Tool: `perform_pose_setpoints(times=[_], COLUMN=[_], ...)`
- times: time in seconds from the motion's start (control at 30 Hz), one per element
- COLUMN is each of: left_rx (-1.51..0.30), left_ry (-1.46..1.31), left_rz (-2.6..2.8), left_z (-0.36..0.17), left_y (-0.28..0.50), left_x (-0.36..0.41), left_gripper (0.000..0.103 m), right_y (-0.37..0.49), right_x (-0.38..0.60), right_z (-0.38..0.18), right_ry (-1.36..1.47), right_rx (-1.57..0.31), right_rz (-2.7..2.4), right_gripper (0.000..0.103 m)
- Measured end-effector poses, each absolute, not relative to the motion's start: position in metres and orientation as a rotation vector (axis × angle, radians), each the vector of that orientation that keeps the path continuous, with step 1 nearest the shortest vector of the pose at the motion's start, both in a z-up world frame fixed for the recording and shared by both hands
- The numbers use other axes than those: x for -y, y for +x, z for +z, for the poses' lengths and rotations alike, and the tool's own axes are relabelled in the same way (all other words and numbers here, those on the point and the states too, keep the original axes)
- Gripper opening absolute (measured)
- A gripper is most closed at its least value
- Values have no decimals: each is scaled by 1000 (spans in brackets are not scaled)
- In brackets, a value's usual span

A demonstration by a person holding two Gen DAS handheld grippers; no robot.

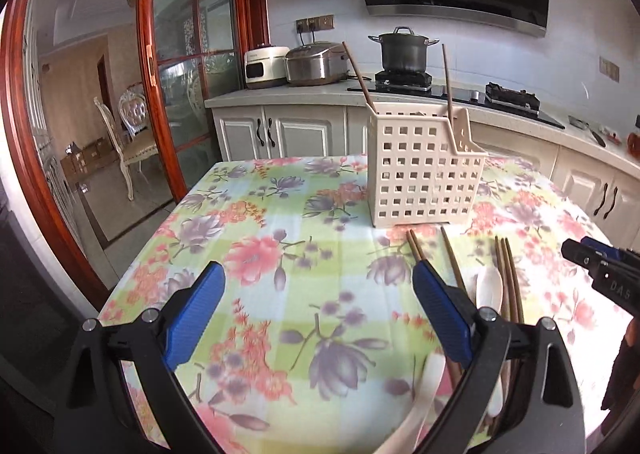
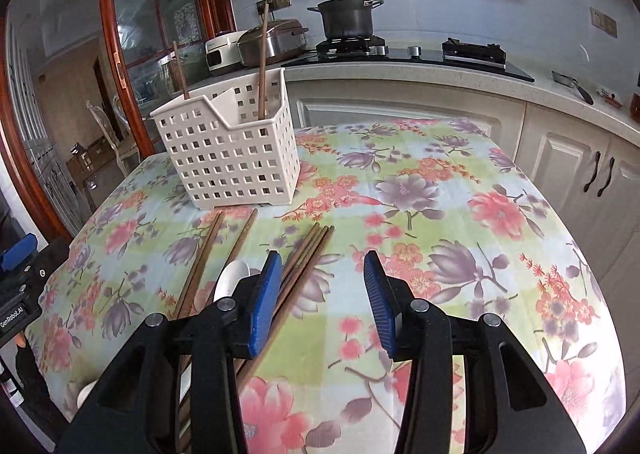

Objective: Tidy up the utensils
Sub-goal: 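Move both grippers back over the remaining chopsticks and spoons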

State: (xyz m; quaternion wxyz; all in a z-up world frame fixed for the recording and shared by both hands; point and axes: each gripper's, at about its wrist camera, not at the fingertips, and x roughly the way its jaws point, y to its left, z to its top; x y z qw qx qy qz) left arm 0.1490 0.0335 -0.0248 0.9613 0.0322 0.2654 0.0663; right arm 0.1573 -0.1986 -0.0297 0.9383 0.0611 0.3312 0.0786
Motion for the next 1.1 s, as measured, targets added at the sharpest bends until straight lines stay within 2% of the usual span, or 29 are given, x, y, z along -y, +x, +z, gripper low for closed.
perform_pose_setpoints(times=[0.27,0.4,0.53,0.6,0.73,0.8,0.93,1.1], left_rx=[-572,-617,-628,-633,-664,-687,-726,-748], left_ry=[132,148,166,173,172,171,167,168], left_rz=[91,33,1,-13,-24,-30,-44,-93], left_z=[-46,-58,-65,-68,-74,-78,-84,-87], left_y=[125,119,115,115,120,122,125,122], left_x=[-20,-13,-4,0,4,3,2,8], left_gripper=[91,78,76,69,65,59,54,53], right_y=[148,148,148,148,155,157,158,158], right_x=[194,195,195,195,194,194,195,195], right_z=[-35,-35,-35,-36,-45,-51,-53,-50], right_ry=[117,130,130,134,149,162,173,170], right_rx=[-698,-703,-702,-707,-755,-782,-788,-779], right_rz=[172,172,172,172,171,172,169,167], right_gripper=[41,41,41,41,36,36,36,36])
